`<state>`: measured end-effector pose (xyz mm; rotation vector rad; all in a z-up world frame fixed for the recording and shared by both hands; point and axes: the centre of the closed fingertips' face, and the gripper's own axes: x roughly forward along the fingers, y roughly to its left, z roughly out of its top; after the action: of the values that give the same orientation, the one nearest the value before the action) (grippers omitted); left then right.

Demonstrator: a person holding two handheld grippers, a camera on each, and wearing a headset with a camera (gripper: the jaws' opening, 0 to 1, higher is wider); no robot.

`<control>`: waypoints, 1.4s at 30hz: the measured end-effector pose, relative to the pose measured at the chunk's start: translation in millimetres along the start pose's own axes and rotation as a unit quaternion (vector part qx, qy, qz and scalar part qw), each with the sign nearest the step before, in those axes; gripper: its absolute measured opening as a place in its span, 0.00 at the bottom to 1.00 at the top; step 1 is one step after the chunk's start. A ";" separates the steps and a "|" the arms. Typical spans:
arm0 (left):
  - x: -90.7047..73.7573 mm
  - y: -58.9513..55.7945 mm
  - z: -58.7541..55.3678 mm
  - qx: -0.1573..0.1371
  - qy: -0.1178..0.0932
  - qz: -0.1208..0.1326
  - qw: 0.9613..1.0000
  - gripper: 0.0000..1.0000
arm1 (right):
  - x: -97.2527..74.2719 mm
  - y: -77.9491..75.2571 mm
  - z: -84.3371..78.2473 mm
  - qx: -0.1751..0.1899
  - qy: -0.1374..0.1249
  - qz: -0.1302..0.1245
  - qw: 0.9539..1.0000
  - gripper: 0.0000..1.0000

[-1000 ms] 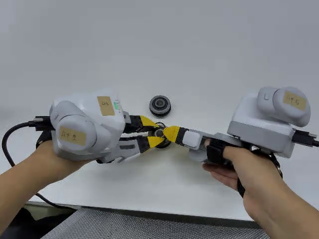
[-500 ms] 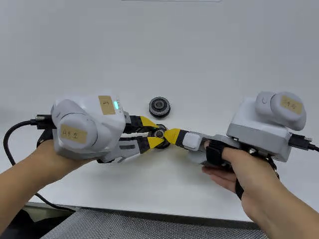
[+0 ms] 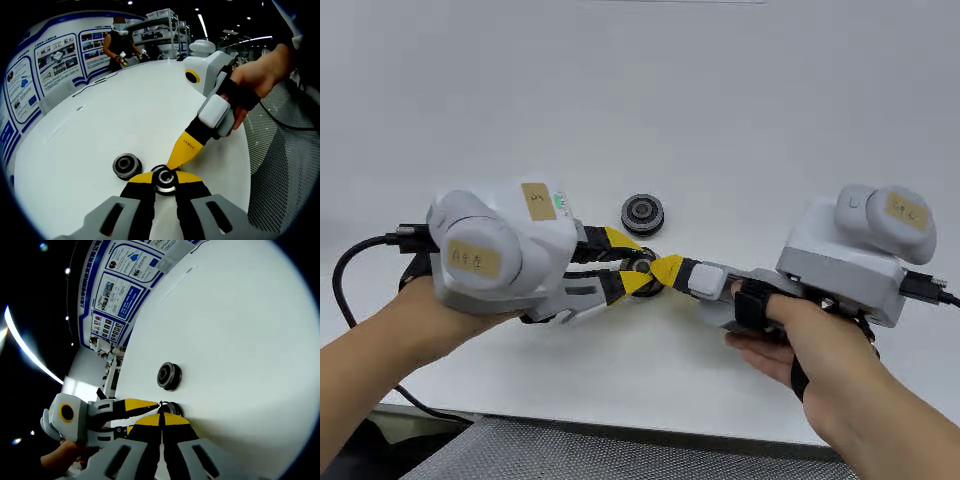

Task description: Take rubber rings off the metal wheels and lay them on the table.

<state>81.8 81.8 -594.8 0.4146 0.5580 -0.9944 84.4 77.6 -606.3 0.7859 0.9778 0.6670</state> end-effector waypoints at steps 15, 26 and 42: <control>-41.1 13.7 1.1 -0.020 -0.005 0.044 0.999 0.24 | 2.9 21.3 1.6 0.003 0.003 0.028 1.000 0.02; -57.5 26.3 13.9 -0.043 -0.040 0.083 0.995 0.34 | -14.7 20.0 24.7 0.003 -0.025 0.028 0.999 0.02; -72.3 29.6 31.1 -0.065 -0.068 0.111 0.989 0.35 | -46.9 -37.1 44.0 0.040 -0.077 -0.035 0.996 0.02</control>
<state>84.4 126.8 -523.8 0.2841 0.4402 -0.7616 110.1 8.2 -600.4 0.8566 0.8916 0.5004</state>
